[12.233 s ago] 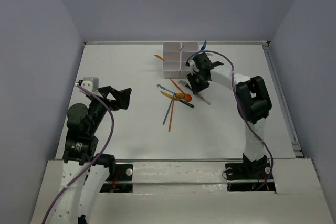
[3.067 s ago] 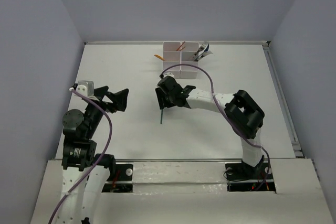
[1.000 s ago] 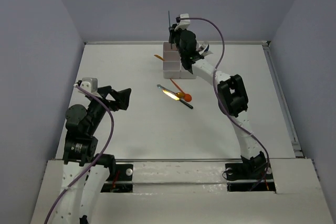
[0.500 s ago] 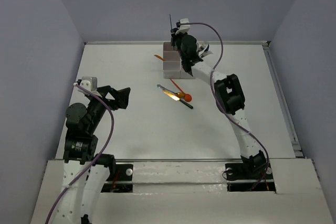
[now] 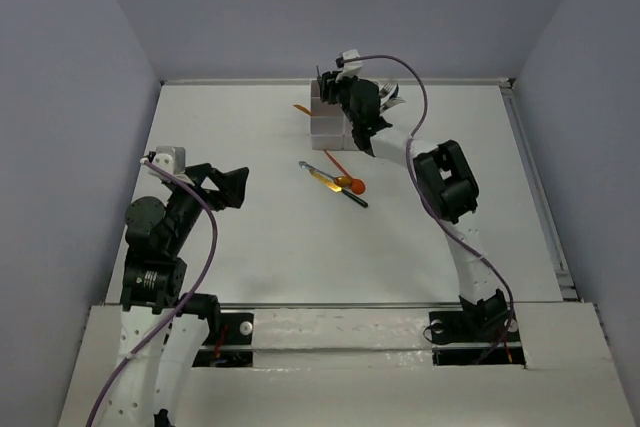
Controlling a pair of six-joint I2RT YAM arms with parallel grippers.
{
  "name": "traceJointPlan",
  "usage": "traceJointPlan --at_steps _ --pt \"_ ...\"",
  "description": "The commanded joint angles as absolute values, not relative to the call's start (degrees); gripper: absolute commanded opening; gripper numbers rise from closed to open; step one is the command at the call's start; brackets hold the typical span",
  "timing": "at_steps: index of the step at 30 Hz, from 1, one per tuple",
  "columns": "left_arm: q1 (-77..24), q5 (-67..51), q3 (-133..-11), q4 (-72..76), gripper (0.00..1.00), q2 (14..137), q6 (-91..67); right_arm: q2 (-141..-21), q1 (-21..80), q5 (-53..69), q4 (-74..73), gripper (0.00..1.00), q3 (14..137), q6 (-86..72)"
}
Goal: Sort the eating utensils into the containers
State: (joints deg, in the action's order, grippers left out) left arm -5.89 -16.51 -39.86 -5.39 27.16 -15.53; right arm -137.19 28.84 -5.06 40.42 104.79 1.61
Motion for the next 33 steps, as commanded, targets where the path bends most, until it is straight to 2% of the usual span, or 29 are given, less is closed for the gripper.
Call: traceJointPlan --at_steps 1,4,9,10,16,19,21,22,23,24,25,26,27,33 --pt "-5.4 -16.9 -39.6 -2.5 0.99 27.0 -15.4 -125.2 28.8 -1.5 39.8 0.59 102.4 1.2" --pt "-4.9 -16.8 -39.6 -2.5 0.99 27.0 -15.4 -119.6 28.8 1.6 34.5 0.61 98.4 0.3" --pt "-4.9 -16.2 -39.4 -2.8 0.99 26.4 -15.5 -108.0 28.8 3.5 14.3 0.59 94.1 -4.4" --pt "-4.4 -16.1 -39.4 -2.8 0.99 26.4 -15.5 -106.5 28.8 3.7 11.5 0.5 93.3 -5.4" --pt "-4.4 -16.4 -39.3 -3.1 0.99 26.1 -15.5 -96.4 28.8 12.6 -2.0 0.11 76.8 -10.8" --pt "-4.4 -17.1 -39.1 -2.8 0.99 25.9 -15.6 -92.7 28.8 13.4 -5.1 0.09 71.8 -9.8" --pt "-4.4 -17.6 -39.1 -2.7 0.99 25.7 -15.7 -92.2 28.8 13.9 -9.1 0.09 69.3 -8.4" --pt "-4.4 -17.7 -39.1 -2.6 0.99 25.5 -15.7 -92.1 28.8 13.9 -10.4 0.12 68.7 -7.9" --pt "-4.4 -17.8 -39.1 -2.5 0.99 25.2 -15.8 -92.5 28.8 13.4 -13.2 0.22 68.2 -6.8" --pt "-4.4 -17.8 -39.1 -2.5 0.99 25.1 -15.7 -92.7 28.8 12.8 -14.3 0.22 68.2 -6.2" --pt "-4.4 -17.7 -39.1 -2.5 0.99 25.0 -15.8 -93.2 28.8 12.2 -15.0 0.29 67.9 -5.8" --pt "-4.4 -17.6 -39.1 -2.5 0.99 24.8 -15.8 -94.3 29.4 12.0 -15.8 0.41 67.7 -4.9" --pt "-4.4 -17.6 -39.1 -2.6 0.99 24.8 -15.8 -95.1 29.4 11.9 -17.4 0.47 67.9 -4.5" --pt "-4.4 -17.7 -39.1 -2.6 0.99 24.4 -15.7 -103.4 33.1 7.2 -23.3 0.48 74.3 -2.2"
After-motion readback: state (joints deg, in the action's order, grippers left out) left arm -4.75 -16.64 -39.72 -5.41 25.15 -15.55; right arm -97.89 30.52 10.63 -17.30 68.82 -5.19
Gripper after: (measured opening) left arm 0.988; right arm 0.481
